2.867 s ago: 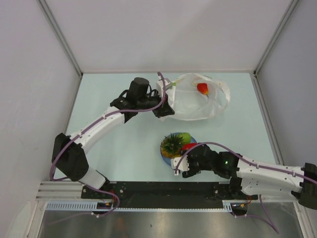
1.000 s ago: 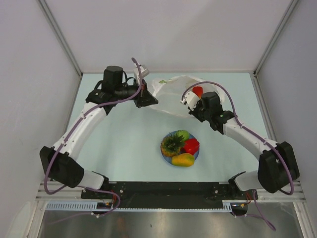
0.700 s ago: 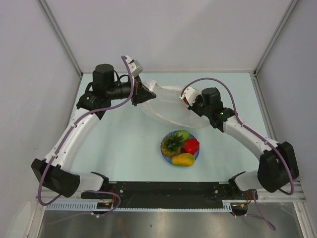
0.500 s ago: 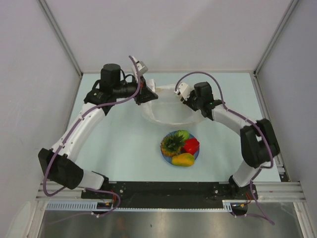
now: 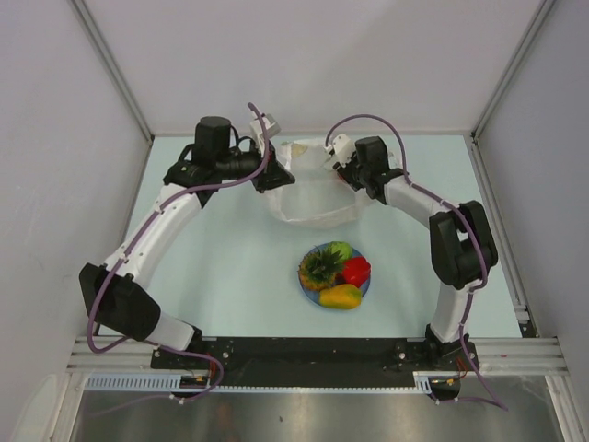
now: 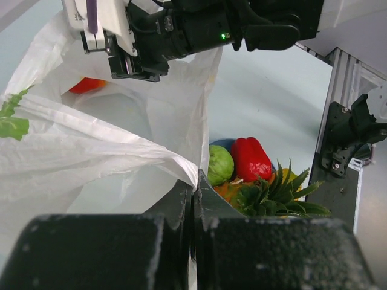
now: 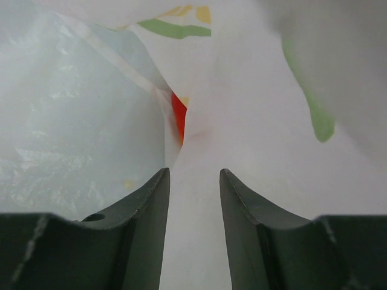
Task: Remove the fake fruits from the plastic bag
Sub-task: Adjust the plastic bag at the center of the board.
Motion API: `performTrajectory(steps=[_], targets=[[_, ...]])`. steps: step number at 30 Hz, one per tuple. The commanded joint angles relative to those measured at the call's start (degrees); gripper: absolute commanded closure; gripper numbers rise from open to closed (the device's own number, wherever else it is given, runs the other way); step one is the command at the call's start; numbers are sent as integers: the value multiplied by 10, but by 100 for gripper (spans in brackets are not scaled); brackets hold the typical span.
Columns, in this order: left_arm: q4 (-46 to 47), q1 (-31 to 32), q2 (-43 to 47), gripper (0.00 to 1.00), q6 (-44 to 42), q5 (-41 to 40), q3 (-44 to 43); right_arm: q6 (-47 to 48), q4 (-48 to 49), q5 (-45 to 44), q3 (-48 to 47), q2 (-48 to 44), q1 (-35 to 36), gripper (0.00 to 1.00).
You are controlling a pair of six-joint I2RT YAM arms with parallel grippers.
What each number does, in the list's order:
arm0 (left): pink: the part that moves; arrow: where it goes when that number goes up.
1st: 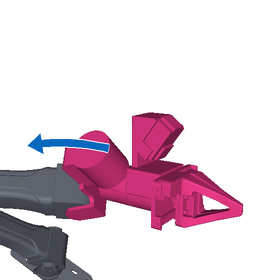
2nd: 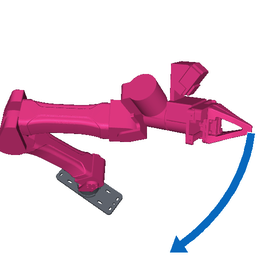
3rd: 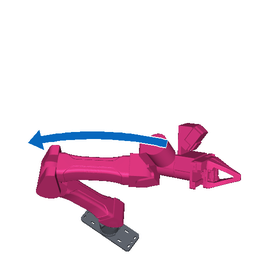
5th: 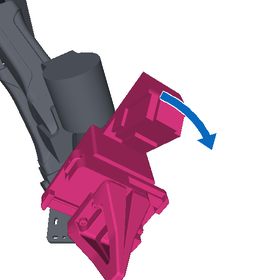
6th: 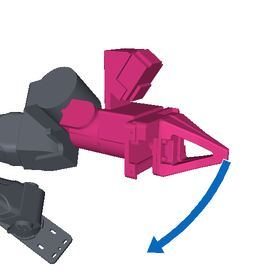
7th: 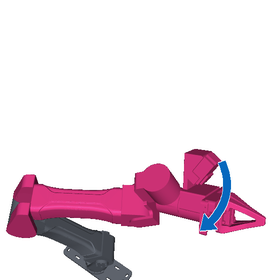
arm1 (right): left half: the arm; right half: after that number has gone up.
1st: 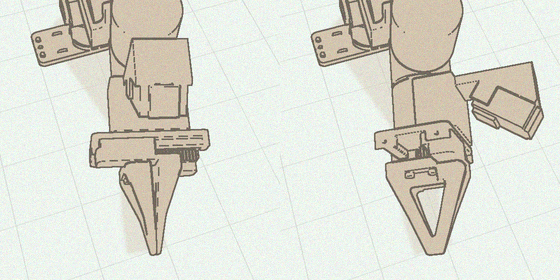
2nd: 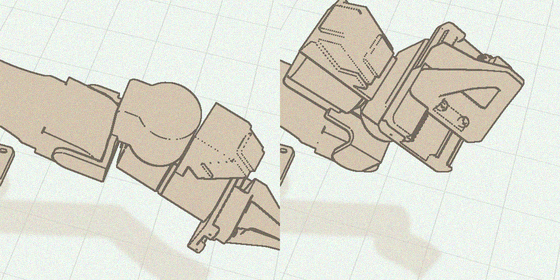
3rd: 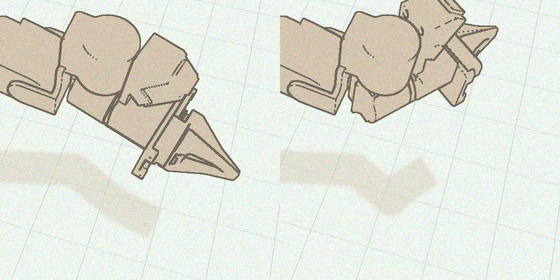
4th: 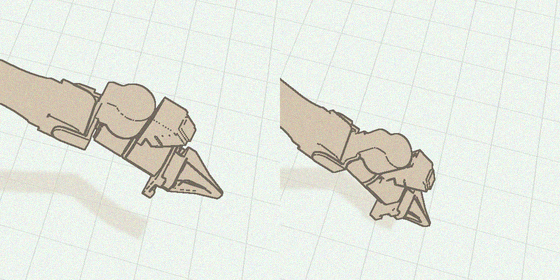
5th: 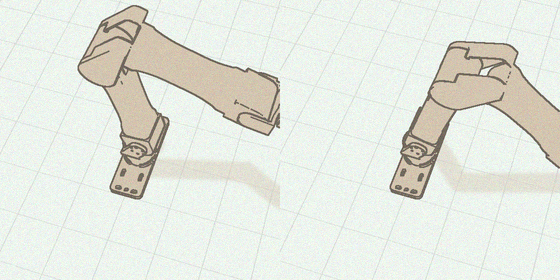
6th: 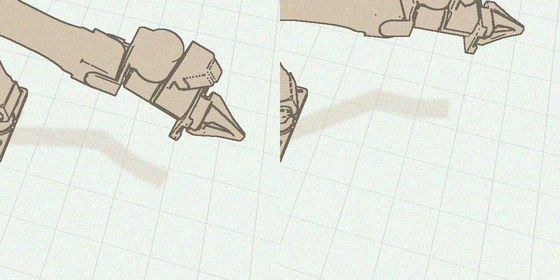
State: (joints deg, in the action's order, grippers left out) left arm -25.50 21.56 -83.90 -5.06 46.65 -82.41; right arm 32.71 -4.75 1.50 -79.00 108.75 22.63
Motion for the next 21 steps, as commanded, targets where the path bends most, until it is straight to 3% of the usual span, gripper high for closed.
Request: performTrajectory(steps=[1, 2, 7, 10, 11, 17, 21], targets=[[10, -4, 3, 100, -11, 0, -35, -6, 4, -121, -20, -74, 26, 56], [11, -5, 3, 100, -12, -3, -37, -12, 10, -160, -14, -85, 18, 55], [25, -4, 8, 99, 1, 5, -42, 36, 37, -181, 24, -150, -39, 55], [38, -4, 8, 100, 30, 19, -48, 21, 18, -155, 24, -197, -53, 56], [50, -4, 7, 100, 38, 26, -49, 11, -2, -107, 25, -211, -53, 57], [73, -3, -8, 100, 78, 49, -57, -18, -69, 1, 74, -231, 6, 58], [74, -3, -8, 100, 76, 57, -58, 2, -78, 22, 78, -208, 51, 58]])
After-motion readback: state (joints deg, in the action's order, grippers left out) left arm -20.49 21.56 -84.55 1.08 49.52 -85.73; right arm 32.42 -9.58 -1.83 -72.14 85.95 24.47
